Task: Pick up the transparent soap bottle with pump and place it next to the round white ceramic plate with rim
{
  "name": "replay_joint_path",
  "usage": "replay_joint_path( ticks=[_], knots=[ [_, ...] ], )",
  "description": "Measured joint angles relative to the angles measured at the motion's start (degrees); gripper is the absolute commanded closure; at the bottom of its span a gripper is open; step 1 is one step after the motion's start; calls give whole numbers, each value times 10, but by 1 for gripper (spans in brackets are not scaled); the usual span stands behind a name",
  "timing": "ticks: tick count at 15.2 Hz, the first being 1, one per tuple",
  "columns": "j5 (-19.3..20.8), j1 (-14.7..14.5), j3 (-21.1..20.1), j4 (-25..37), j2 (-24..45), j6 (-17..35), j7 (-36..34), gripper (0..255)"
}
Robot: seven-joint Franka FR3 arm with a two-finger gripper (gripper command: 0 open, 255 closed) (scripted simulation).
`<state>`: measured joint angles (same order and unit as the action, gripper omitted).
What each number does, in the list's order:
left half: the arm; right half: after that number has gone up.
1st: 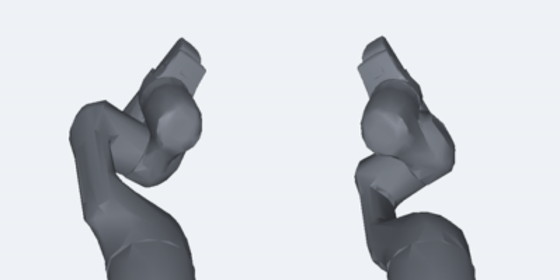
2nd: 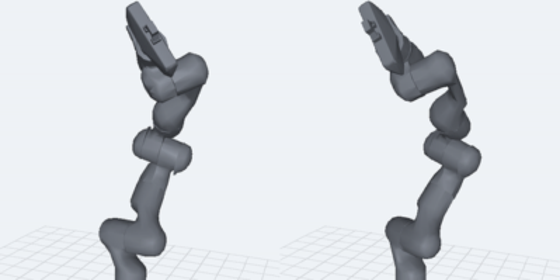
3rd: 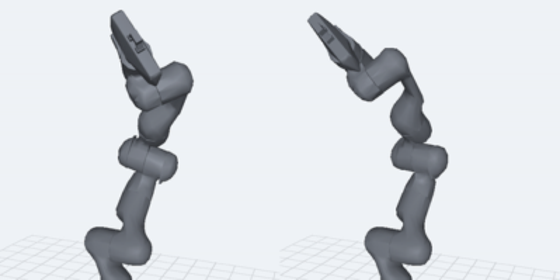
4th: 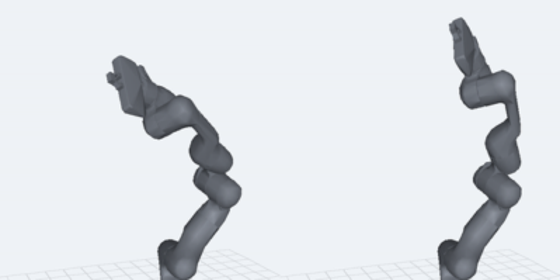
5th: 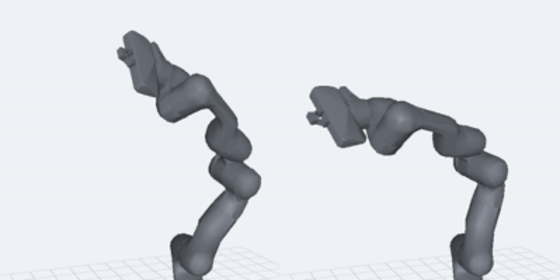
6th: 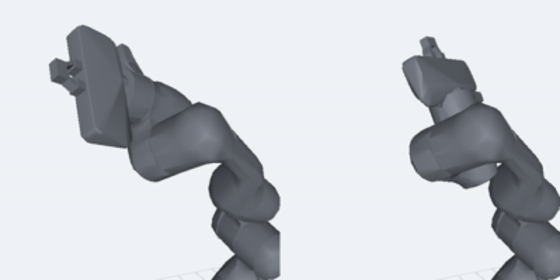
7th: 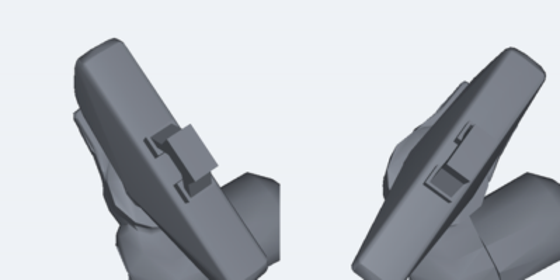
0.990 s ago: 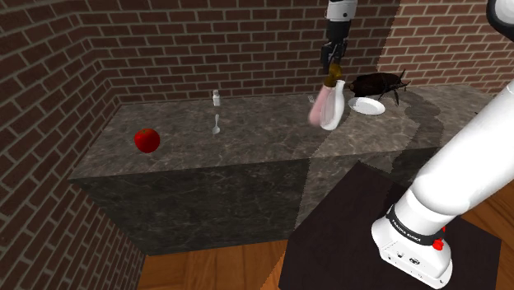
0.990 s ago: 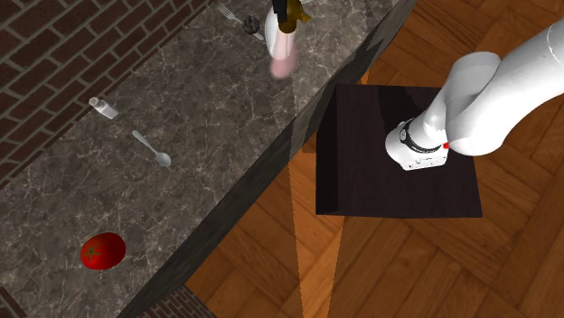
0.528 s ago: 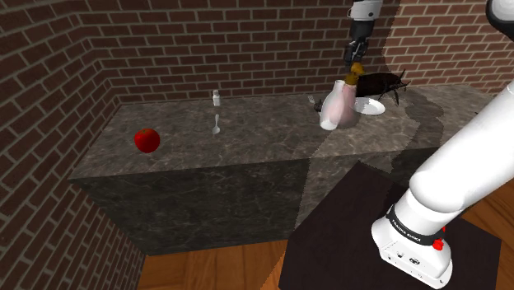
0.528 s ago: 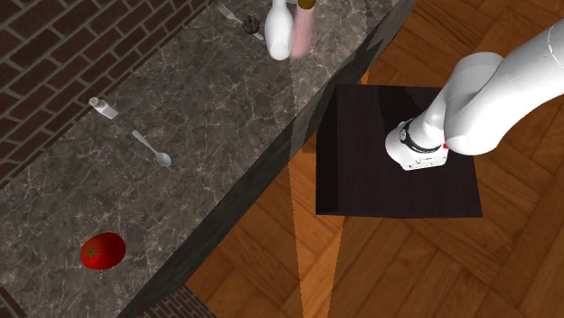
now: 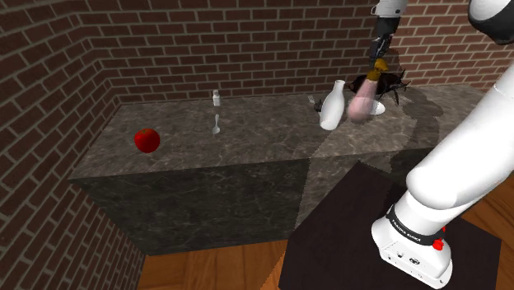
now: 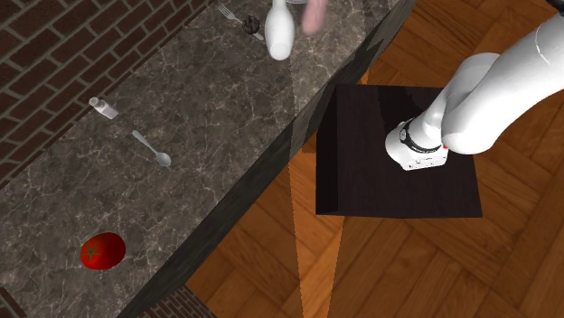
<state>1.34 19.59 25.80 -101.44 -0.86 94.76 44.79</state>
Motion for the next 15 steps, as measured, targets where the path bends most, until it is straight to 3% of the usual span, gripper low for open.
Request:
replay_joint_path(
  ticks=[7, 15],
  knots=[
    [-24, 54, 48, 68, 68, -6, 105, 255],
    [-28, 60, 52, 21, 77, 48, 118, 255]
  ],
)
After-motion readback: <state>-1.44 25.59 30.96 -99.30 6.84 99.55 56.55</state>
